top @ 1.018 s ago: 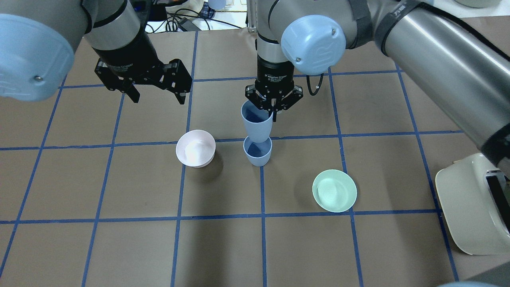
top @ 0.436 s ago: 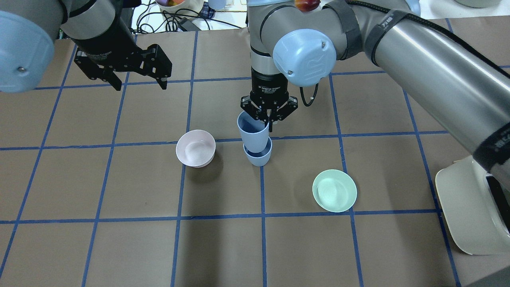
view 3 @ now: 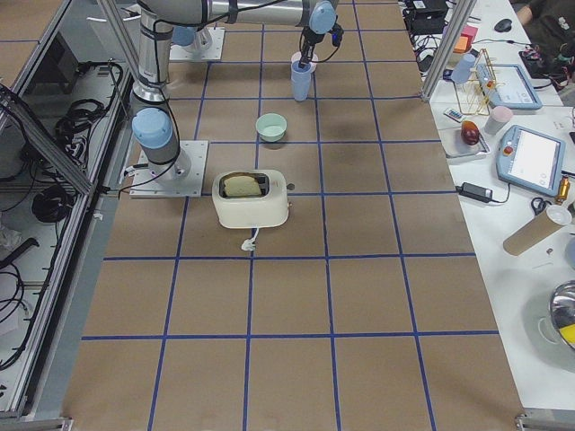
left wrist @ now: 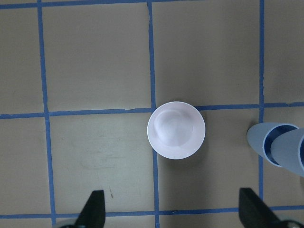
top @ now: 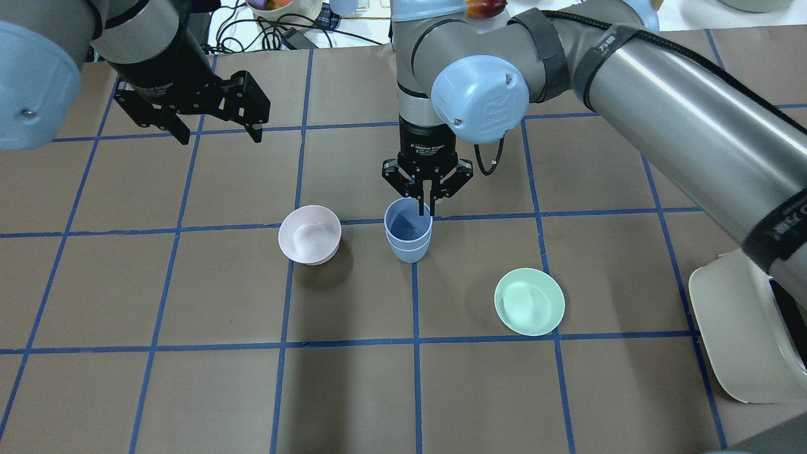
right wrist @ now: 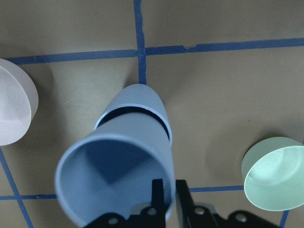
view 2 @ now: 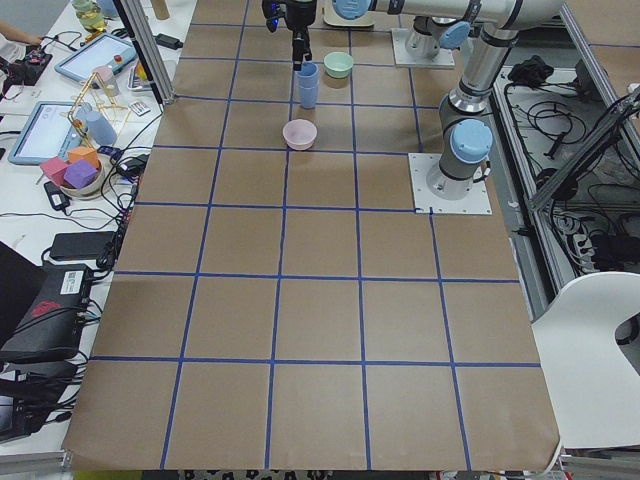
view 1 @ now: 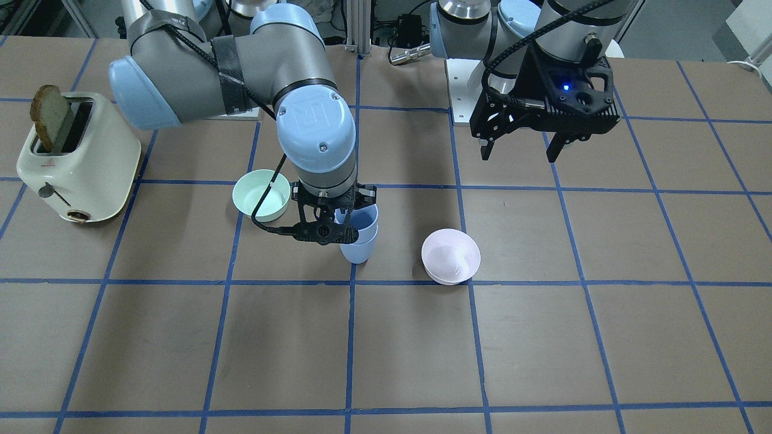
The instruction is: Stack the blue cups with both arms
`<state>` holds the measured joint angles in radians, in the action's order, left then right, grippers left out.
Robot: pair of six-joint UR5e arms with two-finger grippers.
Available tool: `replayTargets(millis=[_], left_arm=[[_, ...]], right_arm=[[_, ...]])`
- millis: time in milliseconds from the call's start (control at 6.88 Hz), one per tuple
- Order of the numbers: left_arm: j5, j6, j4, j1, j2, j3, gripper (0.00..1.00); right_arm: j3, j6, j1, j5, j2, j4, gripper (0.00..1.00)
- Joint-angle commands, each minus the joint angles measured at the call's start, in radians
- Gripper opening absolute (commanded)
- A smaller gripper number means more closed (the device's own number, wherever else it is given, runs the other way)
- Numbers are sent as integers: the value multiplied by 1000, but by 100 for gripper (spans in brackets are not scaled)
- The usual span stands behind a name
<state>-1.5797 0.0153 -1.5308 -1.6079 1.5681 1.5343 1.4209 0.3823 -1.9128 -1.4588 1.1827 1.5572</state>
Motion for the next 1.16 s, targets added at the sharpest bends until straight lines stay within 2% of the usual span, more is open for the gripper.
replayTargets(millis=[0,145,436,582,727,873,1018], left_arm=[[0,2,-2,-3,1,1,100],[0,2,-3,-3,0,1,100],[0,2,-3,-4,1,1,100],[0,2,-5,-4,1,1,100],[0,2,-5,-6,1,1,100],[0,2,-5,-6,4,1,100],[0,2,-5,-6,3,1,100]], right_arm=[[-5,4,1,-6,5,1,100],[-14,1,17,-11,8,1,100],[-69,-34,107,-133,29,75,100],[-71,-75,183,-120,37,72,100],[-68,-227,257,-124,57,67,100],[-54,-302,329,-127,107,61,100],[-30,-319,365,-126,164,-3,100]])
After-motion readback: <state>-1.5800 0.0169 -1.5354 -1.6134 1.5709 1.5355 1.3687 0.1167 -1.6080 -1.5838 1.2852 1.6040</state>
